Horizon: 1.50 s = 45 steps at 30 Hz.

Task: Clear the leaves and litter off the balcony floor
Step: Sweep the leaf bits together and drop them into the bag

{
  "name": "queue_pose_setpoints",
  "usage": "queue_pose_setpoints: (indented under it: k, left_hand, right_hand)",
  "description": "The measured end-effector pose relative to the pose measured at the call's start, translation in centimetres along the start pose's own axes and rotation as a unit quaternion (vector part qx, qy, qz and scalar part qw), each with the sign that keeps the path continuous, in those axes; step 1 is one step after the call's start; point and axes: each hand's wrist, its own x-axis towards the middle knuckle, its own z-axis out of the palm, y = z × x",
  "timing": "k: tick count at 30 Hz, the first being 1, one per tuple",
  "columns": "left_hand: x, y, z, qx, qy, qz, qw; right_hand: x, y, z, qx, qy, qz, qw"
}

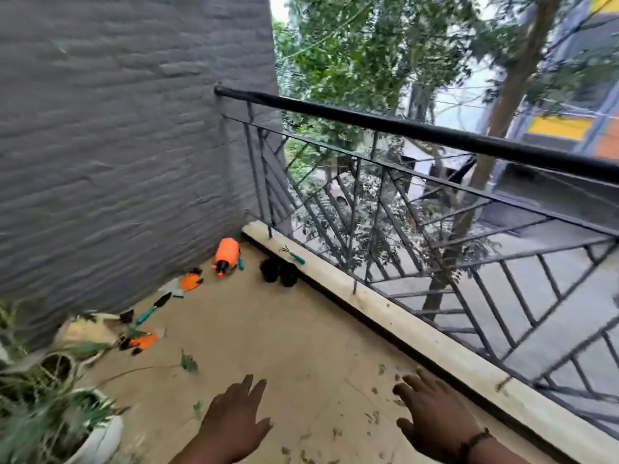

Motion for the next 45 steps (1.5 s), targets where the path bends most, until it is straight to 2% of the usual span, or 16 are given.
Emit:
queue_pose_setpoints:
  k: [4, 11, 17, 24, 31, 37, 41, 45]
  left_hand:
    - [4.4, -4.2, -2.4, -0.018, 0.0, -0.024, 1.0]
    - [13.9, -11.5, -10.3, 0.017, 0.024, -0.006, 1.0]
    - [20.5, -13.4, -15.6, 0.05, 0.023, 0.025, 0.998]
    - [29.3, -11.8, -19.2, 0.079, -0.01, 0.054, 0.995]
    - [37.7, -10.8, -24.2, 0.091, -0.085, 0.045, 0.991]
    - [44.8, -9.5, -28.7, 0.069, -0.079, 0.014, 0.994]
    - [49.7, -6.5, -30.9, 0.095, -0.068, 0.068, 0.991]
    - [56.3, -3.2, -33.7, 0.167, -0.058, 0.155, 0.972]
  right_hand:
    - [7.1, -1.3, -1.1, -0.031, -0.028, -0.005, 0.999]
    - [18.6, -4.6, -4.5, -0.064, -0.011, 0.024, 0.998]
    - [24.3, -4.4, -5.3, -0.024, -0.005, 0.061, 0.998]
    - [30.6, 1.2, -3.5, 0.028, -0.063, 0.132, 0.989]
    - [42.4, 7.6, -5.3, 0.02, -0.121, 0.101, 0.987]
    - [49.7, 11.5, -9.9, -0.017, -0.095, 0.094, 0.991]
    - [52.3, 12.9, -12.1, 0.016, -0.065, 0.128, 0.99]
    - [52.9, 13.5, -12.6, 0.033, -0.055, 0.189, 0.98]
